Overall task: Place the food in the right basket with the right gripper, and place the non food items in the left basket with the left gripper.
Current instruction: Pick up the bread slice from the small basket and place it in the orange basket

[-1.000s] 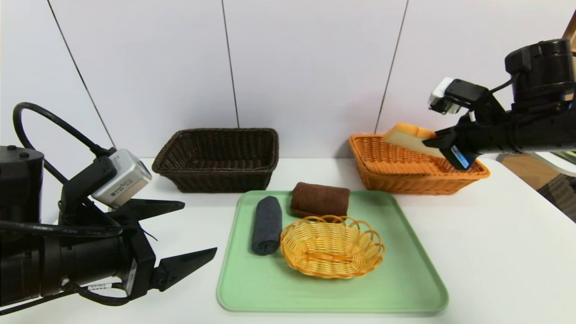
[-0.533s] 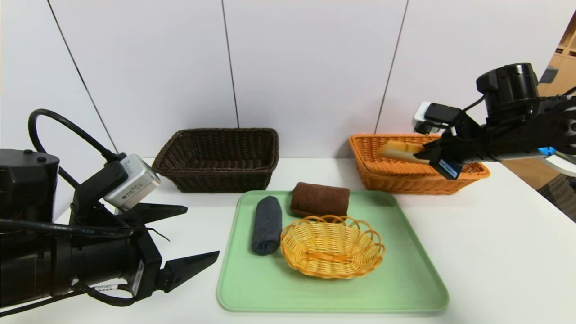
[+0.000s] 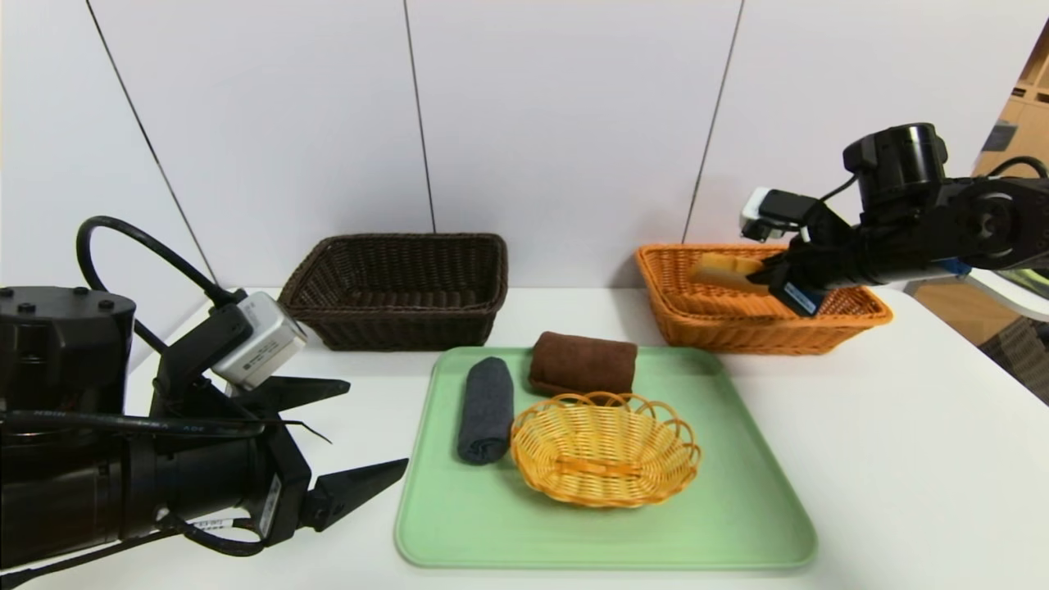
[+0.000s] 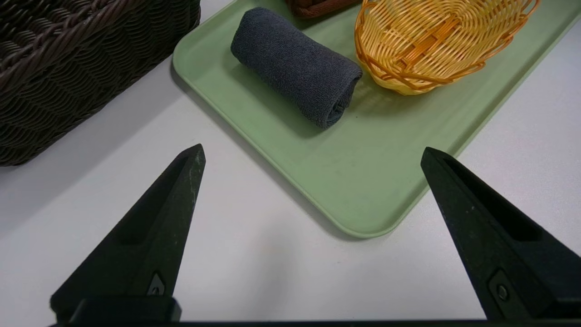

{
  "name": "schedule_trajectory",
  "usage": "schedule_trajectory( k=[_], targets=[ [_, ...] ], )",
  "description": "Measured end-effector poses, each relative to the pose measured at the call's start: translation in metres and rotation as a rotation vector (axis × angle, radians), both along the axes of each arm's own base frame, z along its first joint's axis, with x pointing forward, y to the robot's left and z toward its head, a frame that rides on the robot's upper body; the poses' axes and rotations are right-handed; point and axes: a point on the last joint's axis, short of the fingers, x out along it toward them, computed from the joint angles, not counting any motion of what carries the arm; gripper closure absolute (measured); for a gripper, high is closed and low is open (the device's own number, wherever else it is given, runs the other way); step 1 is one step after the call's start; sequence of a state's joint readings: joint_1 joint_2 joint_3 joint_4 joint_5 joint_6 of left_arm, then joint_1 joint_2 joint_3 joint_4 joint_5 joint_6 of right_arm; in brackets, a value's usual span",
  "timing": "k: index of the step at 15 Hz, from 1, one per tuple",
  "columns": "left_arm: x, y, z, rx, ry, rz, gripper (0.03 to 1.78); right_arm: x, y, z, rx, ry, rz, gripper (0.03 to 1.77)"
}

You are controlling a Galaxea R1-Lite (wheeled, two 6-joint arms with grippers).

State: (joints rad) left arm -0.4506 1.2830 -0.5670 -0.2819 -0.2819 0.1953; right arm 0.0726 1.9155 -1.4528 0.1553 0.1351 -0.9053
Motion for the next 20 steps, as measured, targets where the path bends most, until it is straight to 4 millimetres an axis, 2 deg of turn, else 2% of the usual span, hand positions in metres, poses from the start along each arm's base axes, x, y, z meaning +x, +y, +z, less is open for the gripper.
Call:
schedule_trajectory(
  k=[7, 9, 12, 18, 19, 20],
  targets=[
    [0.001, -0.001, -0.001, 0.003, 0.006, 0.000, 0.12, 0.028, -0.007, -0.014, 0.003, 0.013, -0.025, 1.65],
    [0.002, -0.001, -0.001, 0.003, 0.006, -0.001, 0.12, 0.029, -0.007, -0.017, 0.003, 0.044, -0.024, 1.65],
    [0.002, -0.001, -0.001, 0.002, 0.005, 0.000, 0.12, 0.025, -0.007, -0.011, 0.019, 0.124, -0.021, 1.65],
    [0.002, -0.001, -0.001, 0.002, 0.005, 0.000, 0.12, 0.027, -0.007, -0.006, 0.023, 0.114, -0.017, 1.65],
    [0.002, -0.001, -0.001, 0.002, 0.005, 0.000, 0.12, 0.027, -0.007, -0.006, 0.022, 0.115, -0.016, 1.62],
    [0.002, -0.001, -0.001, 0.002, 0.005, 0.000, 0.12, 0.027, -0.007, -0.006, 0.022, 0.114, -0.016, 1.42]
  ],
)
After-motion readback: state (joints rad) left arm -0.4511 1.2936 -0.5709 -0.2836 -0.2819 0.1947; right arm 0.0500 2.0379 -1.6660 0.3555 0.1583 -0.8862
